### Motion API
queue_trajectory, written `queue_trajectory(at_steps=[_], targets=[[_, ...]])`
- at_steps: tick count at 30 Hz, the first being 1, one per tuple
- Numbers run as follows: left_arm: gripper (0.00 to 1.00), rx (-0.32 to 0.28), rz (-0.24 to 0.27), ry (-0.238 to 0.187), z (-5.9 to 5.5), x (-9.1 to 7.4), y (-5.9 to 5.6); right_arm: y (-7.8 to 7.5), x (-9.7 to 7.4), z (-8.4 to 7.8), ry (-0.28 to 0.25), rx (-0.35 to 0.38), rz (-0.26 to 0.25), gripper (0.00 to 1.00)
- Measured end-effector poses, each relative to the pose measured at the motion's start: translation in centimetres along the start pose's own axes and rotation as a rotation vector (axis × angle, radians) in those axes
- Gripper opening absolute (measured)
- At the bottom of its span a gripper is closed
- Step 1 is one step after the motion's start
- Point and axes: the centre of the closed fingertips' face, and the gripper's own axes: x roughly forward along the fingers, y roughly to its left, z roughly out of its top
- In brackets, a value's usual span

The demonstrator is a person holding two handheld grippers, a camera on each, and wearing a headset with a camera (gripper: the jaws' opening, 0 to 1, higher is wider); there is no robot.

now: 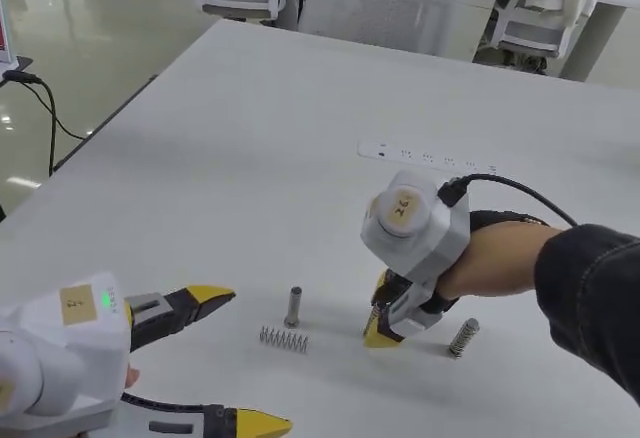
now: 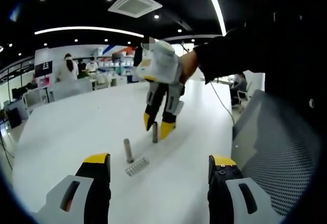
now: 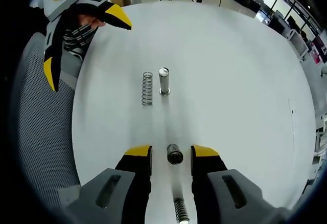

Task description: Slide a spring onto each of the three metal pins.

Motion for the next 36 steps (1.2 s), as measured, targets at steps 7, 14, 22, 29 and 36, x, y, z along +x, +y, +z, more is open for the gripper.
queue_trajectory(at_steps=[7,14,22,29,36], targets=[[0.74,0.002,0.002,0.003,0.0,0.0,0.0,-0.1,-0.9,1.6,-0.060,0.011,-0.019,0.28],[0.74,0.005,0.002,0.006,-0.1,-0.1,-0.1,0.5,-1.6,3.6,-0.100,0.006,-0.014,0.28],[0.73,0.004,0.005,0.009,-0.2,-0.3,-0.1,2.1,-1.0,5.2,-0.121,-0.008,0.013,0.26],[0.72,0.004,0.005,0.012,-0.3,-0.4,-0.1,3.3,0.1,5.9,-0.121,-0.006,0.035,0.22],[0.71,0.004,0.006,0.013,-0.4,-0.4,-0.1,3.6,1.4,6.2,-0.121,0.008,0.043,0.18]])
